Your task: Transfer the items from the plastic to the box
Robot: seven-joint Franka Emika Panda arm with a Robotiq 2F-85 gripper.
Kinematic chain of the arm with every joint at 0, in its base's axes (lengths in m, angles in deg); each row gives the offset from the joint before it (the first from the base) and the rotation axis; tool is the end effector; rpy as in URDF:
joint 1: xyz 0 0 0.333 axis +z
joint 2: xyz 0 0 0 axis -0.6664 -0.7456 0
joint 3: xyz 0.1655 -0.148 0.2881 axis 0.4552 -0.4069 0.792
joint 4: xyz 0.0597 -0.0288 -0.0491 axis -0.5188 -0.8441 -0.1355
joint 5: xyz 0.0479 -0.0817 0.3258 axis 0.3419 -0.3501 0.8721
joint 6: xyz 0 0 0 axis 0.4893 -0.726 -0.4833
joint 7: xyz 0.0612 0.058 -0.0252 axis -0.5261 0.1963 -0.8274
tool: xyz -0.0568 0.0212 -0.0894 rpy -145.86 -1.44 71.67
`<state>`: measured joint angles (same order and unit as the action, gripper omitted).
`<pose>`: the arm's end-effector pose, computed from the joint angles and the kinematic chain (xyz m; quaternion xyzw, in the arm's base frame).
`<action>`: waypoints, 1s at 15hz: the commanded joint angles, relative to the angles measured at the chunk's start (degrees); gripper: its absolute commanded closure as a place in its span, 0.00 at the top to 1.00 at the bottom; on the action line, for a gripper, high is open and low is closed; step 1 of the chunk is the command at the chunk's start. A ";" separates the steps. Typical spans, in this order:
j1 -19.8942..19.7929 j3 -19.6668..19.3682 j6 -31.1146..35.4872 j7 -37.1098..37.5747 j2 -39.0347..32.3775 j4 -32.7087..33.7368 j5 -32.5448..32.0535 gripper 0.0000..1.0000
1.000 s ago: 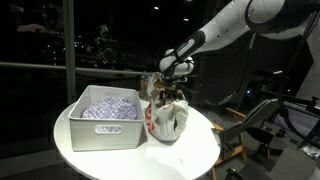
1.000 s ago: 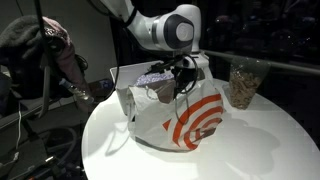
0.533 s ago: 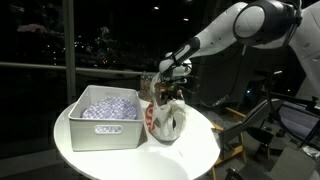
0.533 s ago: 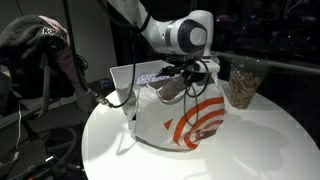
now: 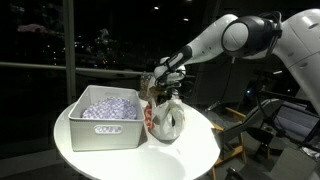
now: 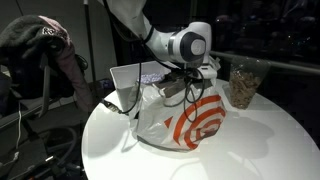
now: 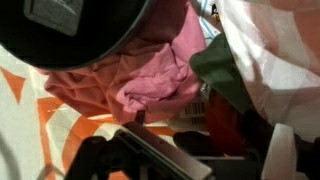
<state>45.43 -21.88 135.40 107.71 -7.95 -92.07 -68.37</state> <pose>0.6970 -0.0431 0.2718 0.7855 -0.6101 -0.0049 0.1035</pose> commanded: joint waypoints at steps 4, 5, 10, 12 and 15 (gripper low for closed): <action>2.65 -3.64 5.28 6.40 -6.63 5.73 -4.01 0.92; 3.12 -4.22 5.76 7.22 -7.00 5.88 -4.85 0.74; 4.34 -4.93 7.21 8.98 -6.31 4.98 -6.95 0.35; 4.61 -4.86 7.33 9.10 -5.87 4.69 -7.34 0.19; 4.36 -4.12 6.42 8.38 -4.71 4.07 -6.89 0.01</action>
<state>49.31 -25.66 141.93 115.38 -13.30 -88.06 -74.73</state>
